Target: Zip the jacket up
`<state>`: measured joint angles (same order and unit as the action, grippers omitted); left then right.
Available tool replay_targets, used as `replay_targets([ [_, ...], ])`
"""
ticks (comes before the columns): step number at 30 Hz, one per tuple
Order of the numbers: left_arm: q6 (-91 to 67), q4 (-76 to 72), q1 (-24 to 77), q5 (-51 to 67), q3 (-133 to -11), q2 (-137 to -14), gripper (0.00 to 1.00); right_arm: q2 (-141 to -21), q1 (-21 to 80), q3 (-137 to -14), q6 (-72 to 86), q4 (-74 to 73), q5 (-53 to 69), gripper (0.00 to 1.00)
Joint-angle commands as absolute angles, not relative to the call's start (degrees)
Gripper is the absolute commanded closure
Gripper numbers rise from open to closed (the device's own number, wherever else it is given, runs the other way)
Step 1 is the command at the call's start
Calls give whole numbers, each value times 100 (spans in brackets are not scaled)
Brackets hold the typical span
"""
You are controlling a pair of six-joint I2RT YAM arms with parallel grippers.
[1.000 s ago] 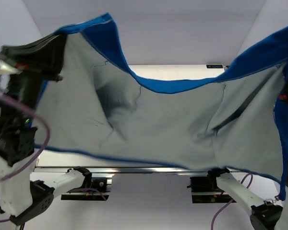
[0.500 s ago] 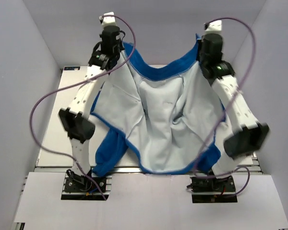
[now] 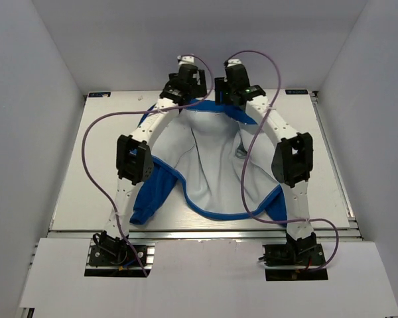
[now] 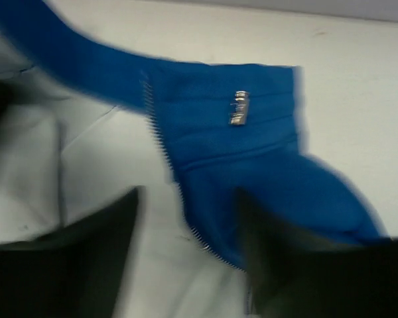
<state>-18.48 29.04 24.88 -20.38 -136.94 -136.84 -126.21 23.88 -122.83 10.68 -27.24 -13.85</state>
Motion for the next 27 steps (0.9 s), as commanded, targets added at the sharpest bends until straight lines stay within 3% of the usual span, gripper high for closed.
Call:
replay_targets([
  [1,-1890,2856,2602,-1572,-13808,-13606,2,-12525,2435,-12630,1187,-2777,-720,23],
  [3,-1794,3049,2567,-1775,-13589,-13273,2,-12069,2400,-12201,1029,-2751,-1133,11],
  [7,-1907,3576,2514,-2126,-12607,-12149,2,-10787,1979,-10700,1343,-2690,-854,11],
  [12,-2495,3507,2514,-2083,-9519,-9745,2,-8432,830,-7443,1845,-1995,156,11],
  [16,-3241,3839,2479,-2100,-7729,-8422,2,-7289,-77,-6295,2064,-2346,-51,11],
  [18,-3769,4121,2330,-2232,-7001,-7966,2,-7024,-587,-5909,2214,-2470,-264,11],
  [23,-4384,4465,1364,-2075,-6022,-7629,2,-7119,-1651,-5415,2592,-2321,553,11],
  [27,-4412,3816,652,-1714,-5582,-7734,2,-7548,-1793,-5238,2628,-2075,580,11],
])
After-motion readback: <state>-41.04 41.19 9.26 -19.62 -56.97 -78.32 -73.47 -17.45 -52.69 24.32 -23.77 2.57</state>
